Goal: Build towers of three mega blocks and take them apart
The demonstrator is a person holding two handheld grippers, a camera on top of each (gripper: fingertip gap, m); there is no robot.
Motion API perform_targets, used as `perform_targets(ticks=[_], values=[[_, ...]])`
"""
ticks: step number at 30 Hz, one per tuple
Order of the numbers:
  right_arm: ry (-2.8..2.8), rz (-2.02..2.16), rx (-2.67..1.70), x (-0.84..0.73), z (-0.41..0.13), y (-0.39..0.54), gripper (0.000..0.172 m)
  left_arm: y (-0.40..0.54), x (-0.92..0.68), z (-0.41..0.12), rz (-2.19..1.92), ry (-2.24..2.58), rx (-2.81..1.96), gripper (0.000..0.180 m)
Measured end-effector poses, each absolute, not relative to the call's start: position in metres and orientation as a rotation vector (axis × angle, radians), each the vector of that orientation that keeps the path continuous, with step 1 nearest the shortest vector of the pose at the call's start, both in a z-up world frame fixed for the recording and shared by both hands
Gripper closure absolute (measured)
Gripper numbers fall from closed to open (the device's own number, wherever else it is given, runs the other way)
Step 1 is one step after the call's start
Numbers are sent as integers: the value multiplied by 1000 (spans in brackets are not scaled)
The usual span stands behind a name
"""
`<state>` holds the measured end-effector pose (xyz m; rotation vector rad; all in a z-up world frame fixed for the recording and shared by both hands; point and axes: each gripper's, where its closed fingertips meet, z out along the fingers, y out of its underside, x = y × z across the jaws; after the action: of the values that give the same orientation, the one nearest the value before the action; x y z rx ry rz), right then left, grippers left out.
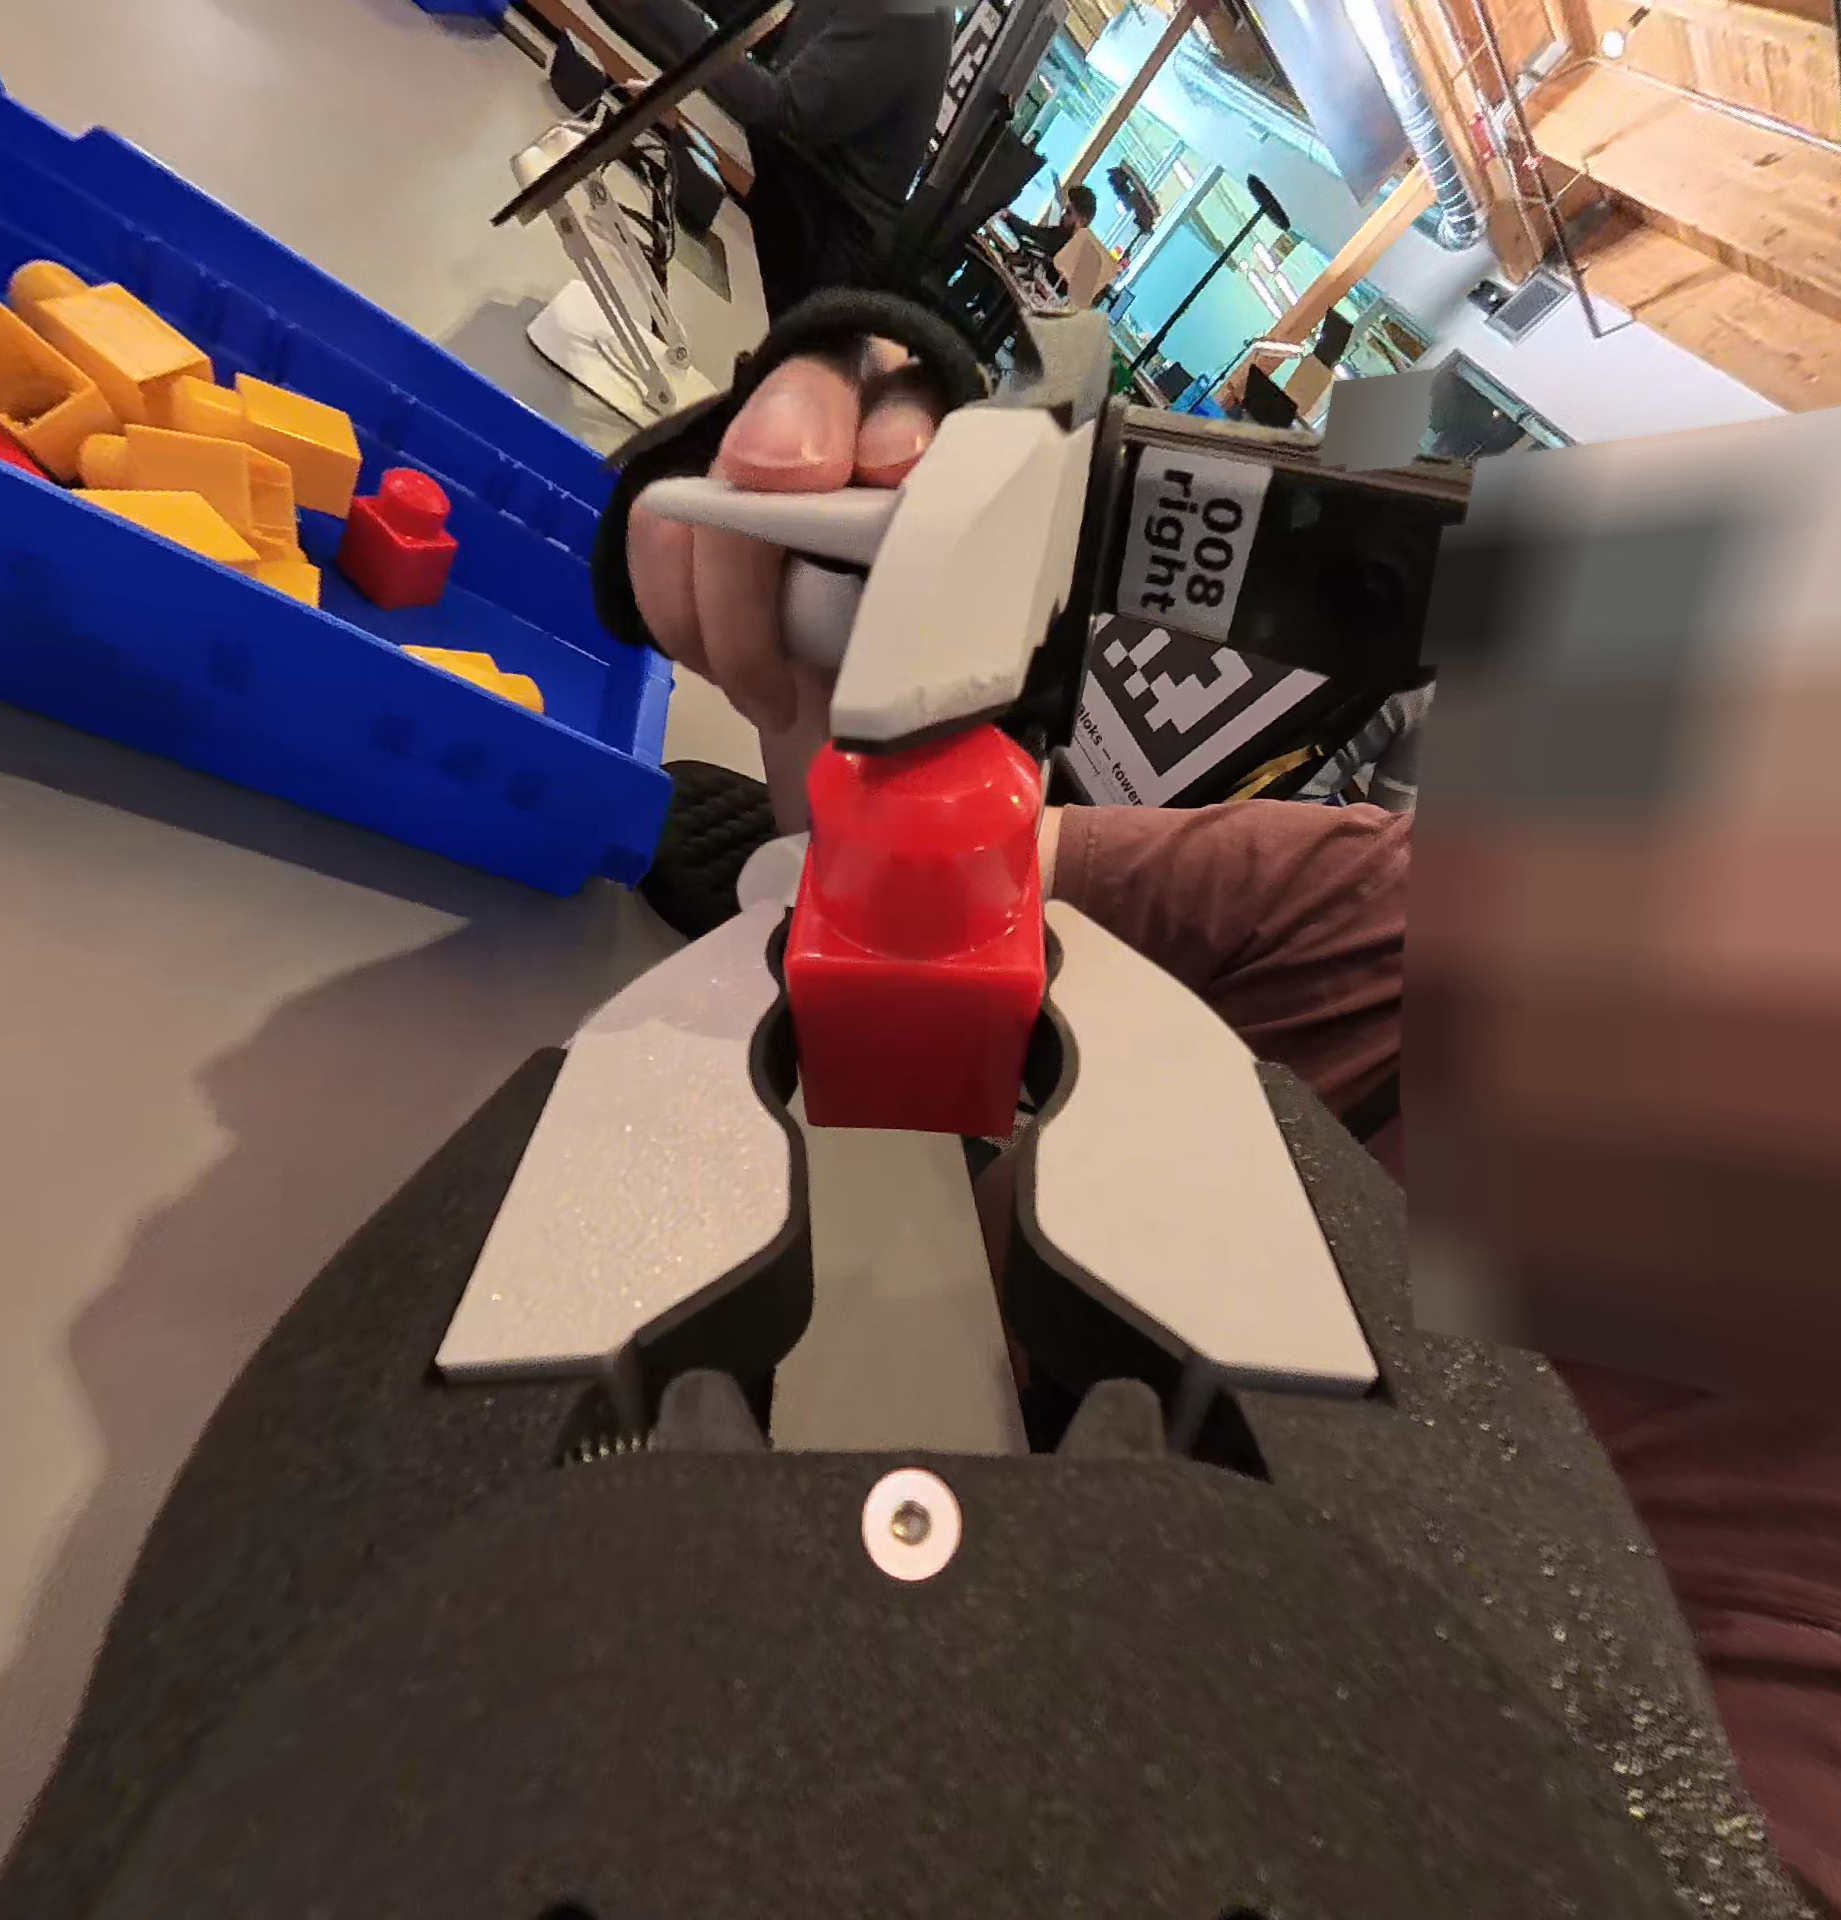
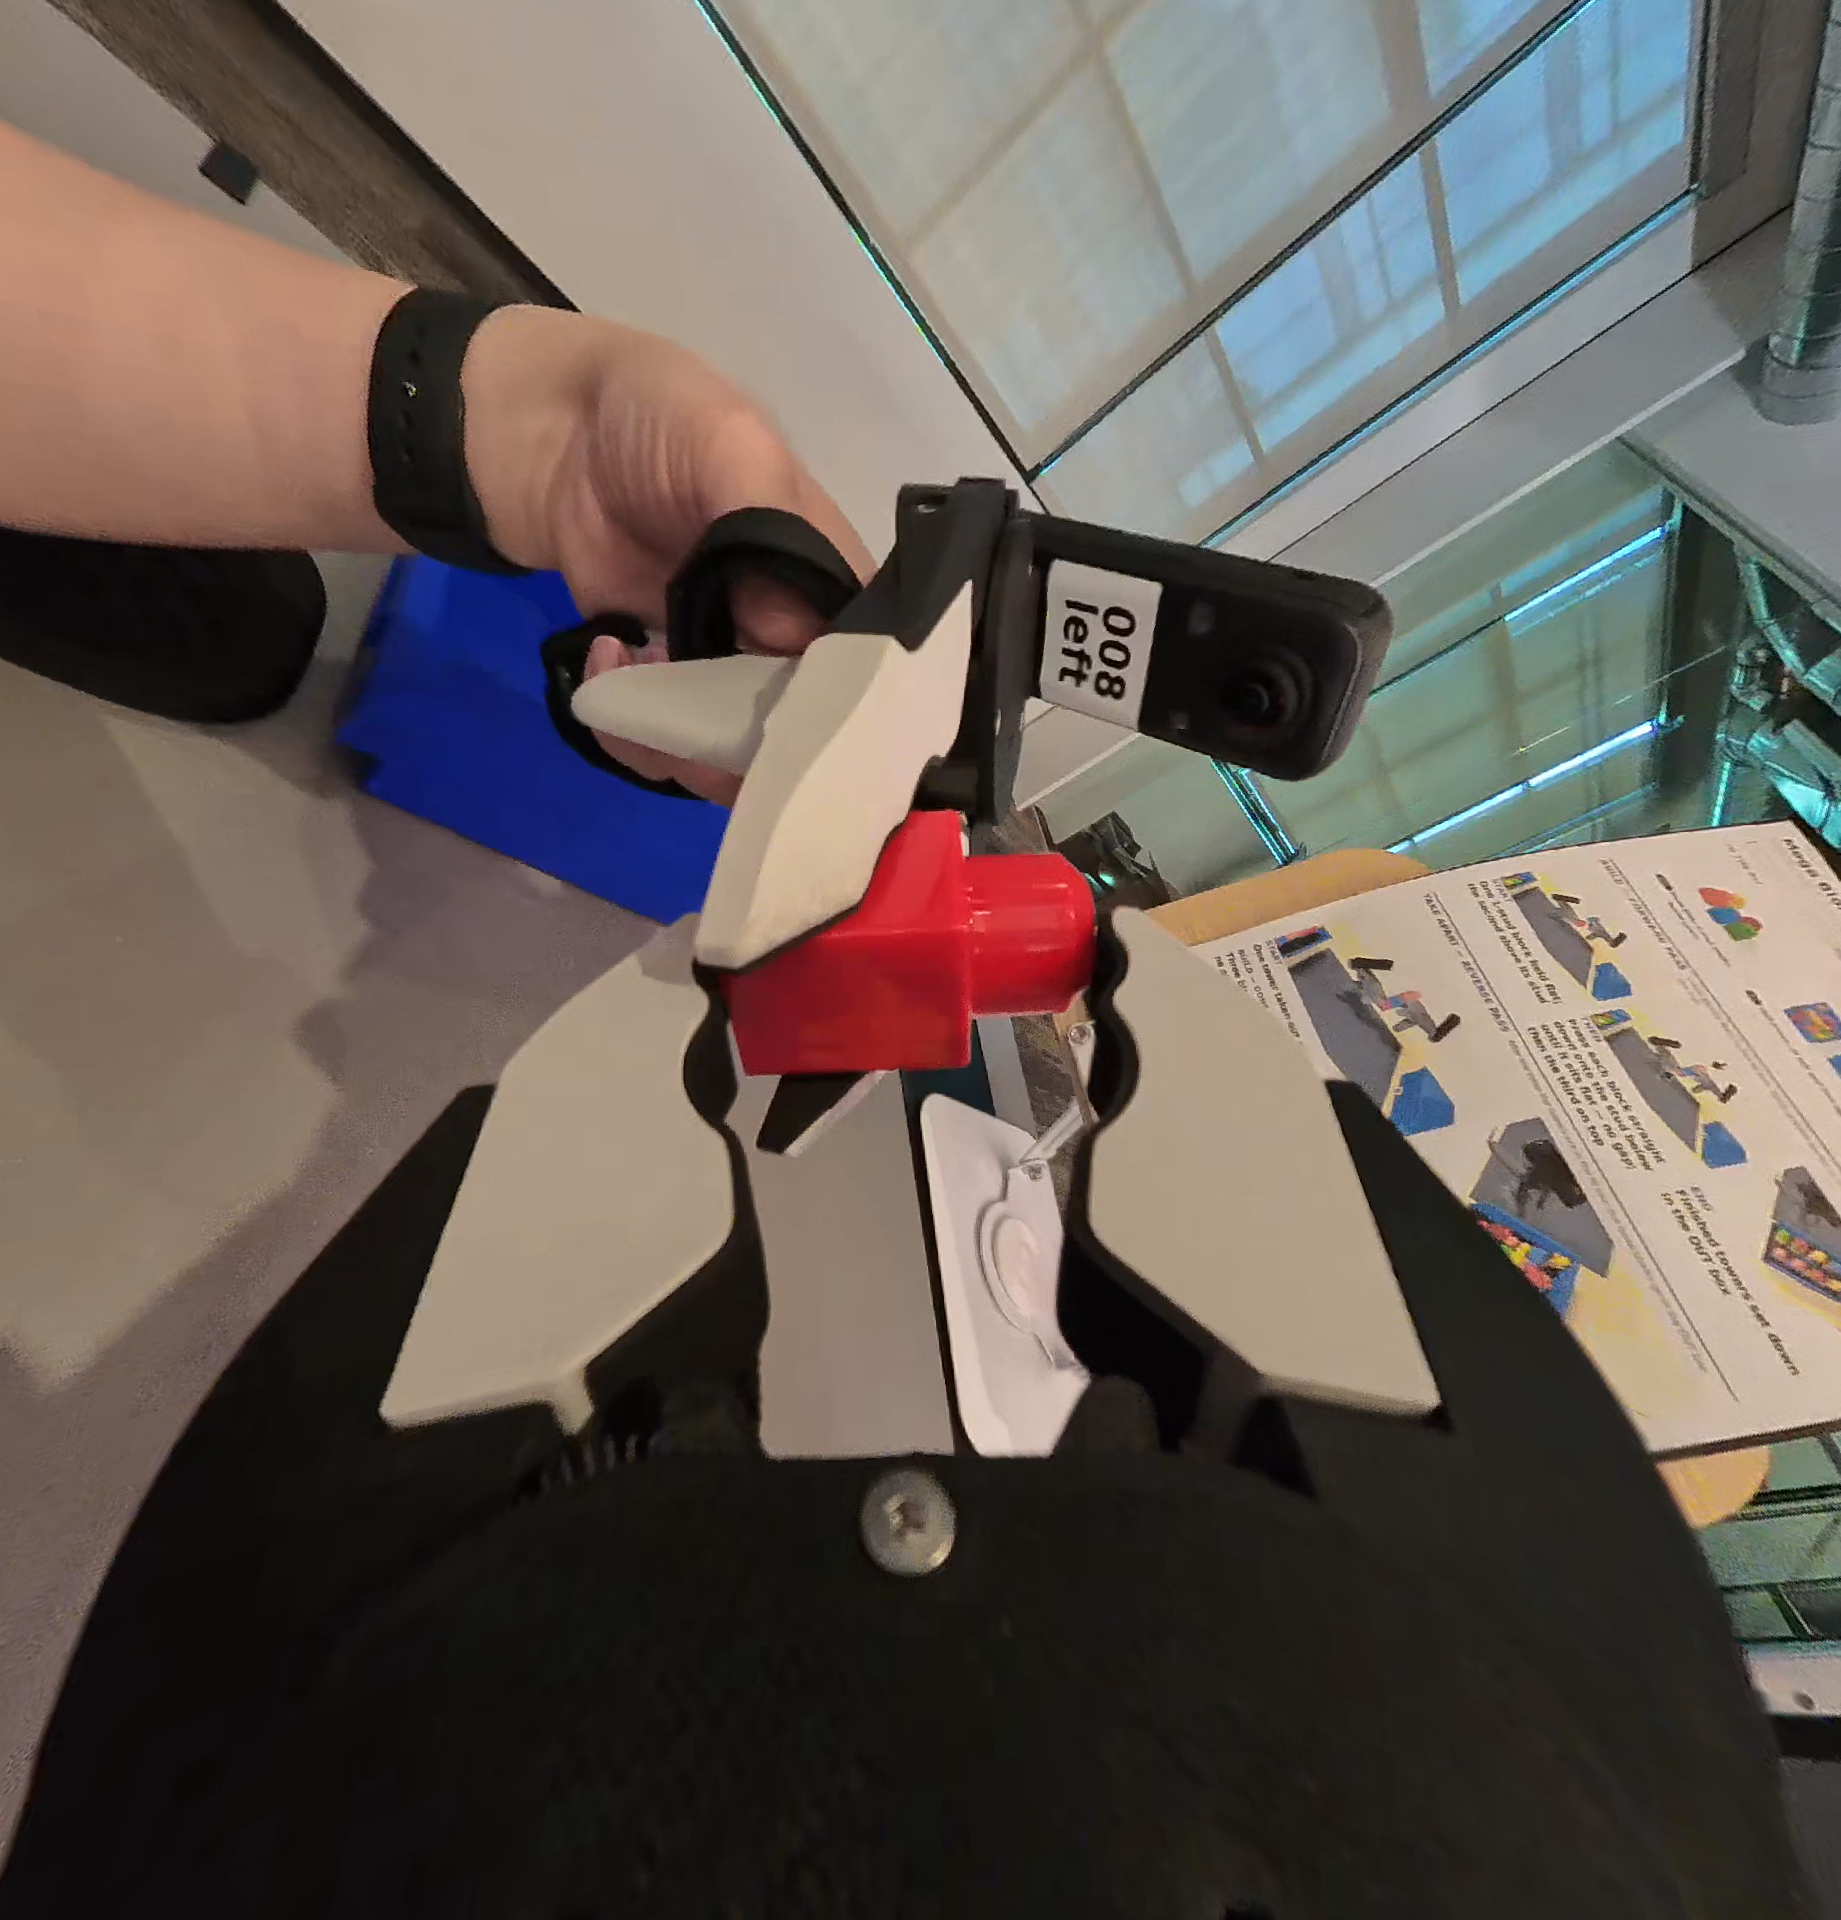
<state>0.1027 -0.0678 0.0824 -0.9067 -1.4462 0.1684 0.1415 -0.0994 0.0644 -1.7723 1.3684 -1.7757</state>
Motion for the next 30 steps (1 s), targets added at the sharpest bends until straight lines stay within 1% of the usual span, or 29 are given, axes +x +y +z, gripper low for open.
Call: perform_targets(ticks=[1,5,6,8,9,11,14,17,18,20,22,24,27,30], values=[[-1450,172,-918,104,83,-68,104,-101,142,65,-1782,1372,-1763,139],[-1428,136,-970,133,98,-63,104,-92,132,81,-1732,1323,-1704,136],[-1418,108,-1043,154,98,-52,104,-83,125,85,-1663,1288,-1701,135],[-1333,38,-1301,216,86,-15,104,-51,106,88,-1390,1177,-1722,134],[-1254,-4,-1448,253,74,6,104,-36,94,94,-1249,1117,-1703,134],[-1099,-79,-1774,326,36,38,104,-18,68,110,-1044,1014,-1647,134],[-977,-172,-2144,401,-31,55,104,-16,34,134,-958,905,-1549,125],[-873,-186,-2345,435,-72,61,103,-6,-3,142,-855,790,-1563,124],[-854,-156,-2371,437,-78,61,103,-3,-16,140,-825,760,-1601,122],[-804,-133,-2350,439,-76,66,95,7,-50,123,-722,681,-1740,116],[-771,-121,-2289,436,-61,69,91,23,-96,98,-517,562,-1906,115],[-748,-96,-2212,429,-42,70,91,35,-142,76,-332,433,-2028,114],[-749,-79,-2150,419,-27,69,91,48,-168,54,-322,327,-2101,116],[-776,-125,-2154,419,-28,68,91,55,-190,28,-278,191,-2233,120]])
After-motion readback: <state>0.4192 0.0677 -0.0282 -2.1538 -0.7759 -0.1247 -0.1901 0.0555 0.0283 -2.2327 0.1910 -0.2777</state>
